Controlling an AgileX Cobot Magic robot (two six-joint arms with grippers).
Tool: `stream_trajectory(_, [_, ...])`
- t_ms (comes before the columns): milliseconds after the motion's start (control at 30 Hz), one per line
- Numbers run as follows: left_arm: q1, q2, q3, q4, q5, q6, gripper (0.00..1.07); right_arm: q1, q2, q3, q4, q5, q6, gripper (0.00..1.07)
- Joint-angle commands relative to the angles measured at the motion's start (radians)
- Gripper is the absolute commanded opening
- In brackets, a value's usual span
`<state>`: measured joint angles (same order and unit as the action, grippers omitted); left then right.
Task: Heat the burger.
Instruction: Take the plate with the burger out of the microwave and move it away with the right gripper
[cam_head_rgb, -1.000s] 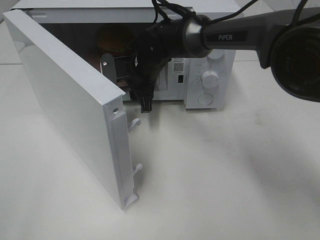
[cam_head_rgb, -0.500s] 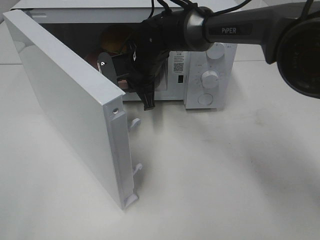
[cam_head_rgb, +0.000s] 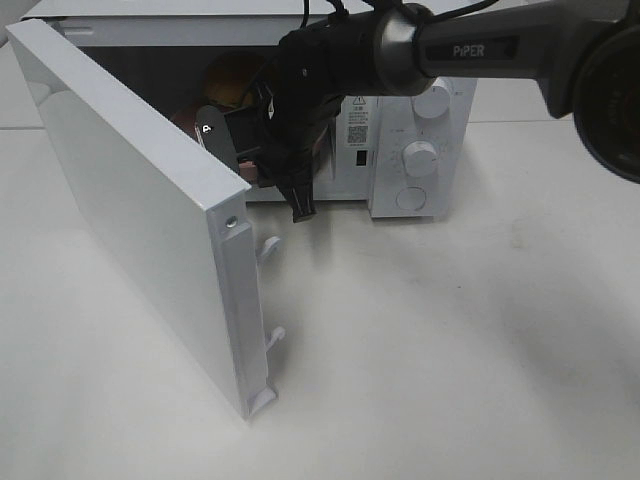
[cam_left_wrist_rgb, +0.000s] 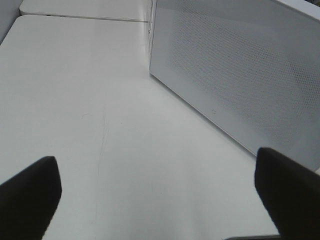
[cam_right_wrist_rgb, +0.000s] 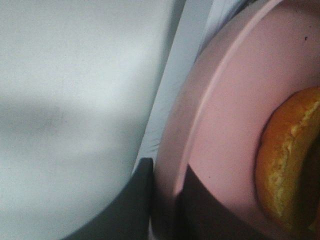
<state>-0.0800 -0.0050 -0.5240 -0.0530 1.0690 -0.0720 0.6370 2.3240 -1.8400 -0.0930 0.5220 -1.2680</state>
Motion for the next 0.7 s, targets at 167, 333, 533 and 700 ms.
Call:
stream_trajectory(167, [0.003, -0.004, 0.003, -0.007, 0.001, 0.001, 0.99, 0.004, -0.080, 0.138, 0.023, -0.086, -0.074, 0.00])
stream_trajectory(333, [0.003, -0.004, 0.003, -0.007, 0.001, 0.001, 0.99, 0.004, -0.132, 0.226, 0.023, -0.159, -0.112, 0.00])
stream_trajectory(533, [0.003, -0.004, 0.003, -0.007, 0.001, 0.001, 0.99, -0.007, -0.199, 0.315, 0.084, -0.238, -0.161, 0.00])
stream_trajectory(700, [0.003, -0.004, 0.003, -0.007, 0.001, 0.001, 0.99, -0.007, -0.244, 0.386, 0.124, -0.259, -0.224, 0.00])
